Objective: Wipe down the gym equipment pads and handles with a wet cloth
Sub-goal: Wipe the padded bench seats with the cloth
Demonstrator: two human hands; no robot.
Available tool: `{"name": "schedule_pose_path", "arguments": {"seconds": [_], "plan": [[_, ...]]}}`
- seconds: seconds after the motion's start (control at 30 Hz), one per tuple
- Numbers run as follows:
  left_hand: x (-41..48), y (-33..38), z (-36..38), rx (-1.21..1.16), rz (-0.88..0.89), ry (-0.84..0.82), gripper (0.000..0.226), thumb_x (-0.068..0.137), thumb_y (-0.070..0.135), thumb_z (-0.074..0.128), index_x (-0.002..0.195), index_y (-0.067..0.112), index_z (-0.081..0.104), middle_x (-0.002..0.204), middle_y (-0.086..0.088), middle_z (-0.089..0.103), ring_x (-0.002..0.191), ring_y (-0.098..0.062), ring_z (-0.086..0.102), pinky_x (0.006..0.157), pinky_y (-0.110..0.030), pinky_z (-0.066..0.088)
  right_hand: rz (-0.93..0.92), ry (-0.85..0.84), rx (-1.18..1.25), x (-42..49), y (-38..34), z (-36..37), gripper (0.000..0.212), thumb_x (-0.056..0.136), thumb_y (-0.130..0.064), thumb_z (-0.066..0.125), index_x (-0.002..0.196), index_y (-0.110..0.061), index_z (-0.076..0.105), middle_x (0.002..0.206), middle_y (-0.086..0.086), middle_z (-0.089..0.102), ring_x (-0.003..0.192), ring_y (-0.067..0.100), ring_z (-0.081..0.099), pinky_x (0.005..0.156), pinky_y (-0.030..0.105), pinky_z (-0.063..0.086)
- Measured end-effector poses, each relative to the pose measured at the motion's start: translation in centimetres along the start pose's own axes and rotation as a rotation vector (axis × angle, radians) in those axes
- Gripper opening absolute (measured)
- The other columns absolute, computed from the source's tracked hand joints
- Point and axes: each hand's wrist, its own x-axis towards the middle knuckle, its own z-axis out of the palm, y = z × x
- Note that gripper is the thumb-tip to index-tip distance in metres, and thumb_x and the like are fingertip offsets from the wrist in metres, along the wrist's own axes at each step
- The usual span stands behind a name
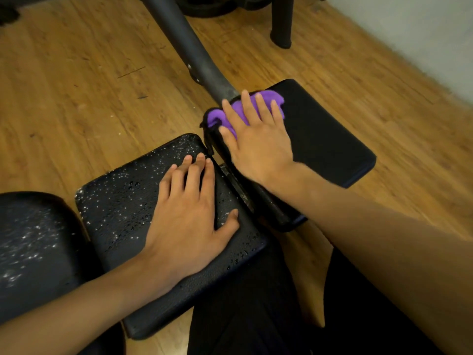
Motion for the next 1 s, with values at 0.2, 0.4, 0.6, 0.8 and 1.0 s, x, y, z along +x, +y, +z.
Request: {"name": "schedule_pose_path", "arguments": {"seconds": [0.2,0.4,0.6,0.8,1.0], "plan": [[-0.3,-0.1,-0.1,-0.001,0.004,-0.006,0.094,0.094,0.065,0.028,0.159,-0.002,0.031,0.163,-0.020,0.033,0.153,-0.038,0.027,0.125,-0.052,0.024,-0.163,0.005,0.073,-4.0,1.2,-0.2,0.058,0.106,-0.046,0.013,0.162,-0.032,0.023,0.169,0.007,0.021,0.157,0.029,0.014,0.127,0.049,0.013],[0.0,0.1,0.0,-0.011,0.010,0.012,0.093,0.093,0.063,0.032,0.157,-0.004,0.033,0.161,-0.023,0.036,0.151,-0.040,0.030,0.125,-0.054,0.027,-0.218,0.006,0.059,-11.6,2.4,0.5,0.059,0.096,-0.036,0.028,0.152,-0.028,0.047,0.163,0.009,0.035,0.152,0.030,0.030,0.124,0.047,0.020],[0.0,-0.2,0.0,-0.020,0.009,0.012,0.094,0.093,0.065,0.030,0.158,-0.002,0.032,0.163,-0.020,0.034,0.153,-0.037,0.028,0.126,-0.050,0.022,-0.312,-0.043,0.038,-0.4,-1.0,-0.7,0.039,0.103,-0.032,0.050,0.141,-0.024,0.060,0.169,0.006,0.021,0.158,0.029,0.010,0.127,0.047,0.008],[-0.2,-0.4,0.2,-0.035,0.012,0.009,0.094,0.092,0.065,0.031,0.158,-0.002,0.032,0.163,-0.020,0.034,0.153,-0.037,0.027,0.127,-0.051,0.023,-0.257,-0.004,0.109,-5.4,-0.2,-0.2,0.050,0.096,-0.021,0.052,0.147,-0.025,0.054,0.168,0.009,0.025,0.156,0.026,0.018,0.126,0.043,0.010],[-0.2,-0.2,0.2,-0.035,0.016,0.007,0.093,0.094,0.064,0.031,0.158,-0.003,0.032,0.162,-0.022,0.035,0.152,-0.039,0.029,0.125,-0.055,0.026,-0.160,-0.003,0.023,-14.8,2.1,0.7,0.071,0.086,-0.027,0.051,0.155,-0.024,0.037,0.164,0.008,0.033,0.153,0.024,0.022,0.122,0.047,0.018]]}}
